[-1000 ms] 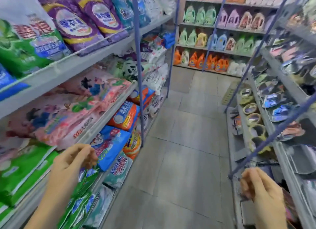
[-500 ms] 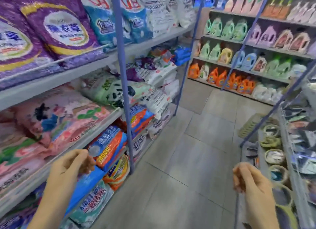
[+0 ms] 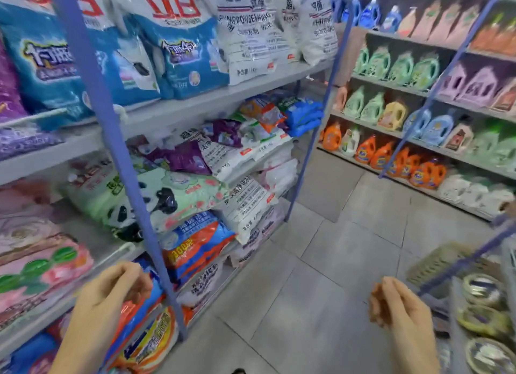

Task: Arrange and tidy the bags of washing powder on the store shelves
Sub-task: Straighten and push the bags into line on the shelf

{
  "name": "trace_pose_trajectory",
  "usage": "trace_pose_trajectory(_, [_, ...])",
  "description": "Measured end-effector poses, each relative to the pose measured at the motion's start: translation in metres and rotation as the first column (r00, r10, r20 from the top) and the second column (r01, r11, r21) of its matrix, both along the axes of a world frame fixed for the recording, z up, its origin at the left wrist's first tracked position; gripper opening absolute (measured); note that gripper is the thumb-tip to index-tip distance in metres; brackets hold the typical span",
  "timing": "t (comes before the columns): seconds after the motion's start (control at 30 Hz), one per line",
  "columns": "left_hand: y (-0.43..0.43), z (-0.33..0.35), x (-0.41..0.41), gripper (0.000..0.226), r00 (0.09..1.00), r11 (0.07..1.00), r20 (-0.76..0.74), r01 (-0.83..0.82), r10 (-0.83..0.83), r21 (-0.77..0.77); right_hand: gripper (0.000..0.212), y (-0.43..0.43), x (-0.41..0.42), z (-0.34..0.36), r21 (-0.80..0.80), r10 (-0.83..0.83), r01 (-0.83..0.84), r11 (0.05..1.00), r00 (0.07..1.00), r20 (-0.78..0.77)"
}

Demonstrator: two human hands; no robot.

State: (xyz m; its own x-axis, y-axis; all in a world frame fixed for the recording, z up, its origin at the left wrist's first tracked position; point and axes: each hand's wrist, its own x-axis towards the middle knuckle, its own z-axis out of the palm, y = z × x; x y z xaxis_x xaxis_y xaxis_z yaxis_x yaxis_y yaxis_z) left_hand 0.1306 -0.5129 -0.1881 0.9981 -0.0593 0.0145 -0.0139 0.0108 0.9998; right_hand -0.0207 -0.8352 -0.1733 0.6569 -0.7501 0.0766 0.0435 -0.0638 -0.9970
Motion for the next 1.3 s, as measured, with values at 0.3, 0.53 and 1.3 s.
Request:
trace_pose_trajectory(0.3, [-0.089,0.011,0.126,0.038,0.985,0.985,-0.024,-0.171,0.171,0.014,0.086,-0.113,0.158,0.012,0.05,0.07,-0.072,0.996,0.997,0.041])
trace_pose_trajectory(0.53, [-0.126,0.01,0.158,0.041,0.922,0.916,0.015,-0.385,0.386,0.11,0.077,-0.162,0.3,-0.001,0.065,0.364,-0.362,0.93,0.931,-0.019])
trace_pose_trajectory(1.3, [-0.186,0.005,0.085,0.07,0.455,0.453,-0.012,-0.883,0.89,0.122,0.086,0.057,0.555,-0.087,-0.558,0.676,-0.754,-0.347,0.211,-0.706])
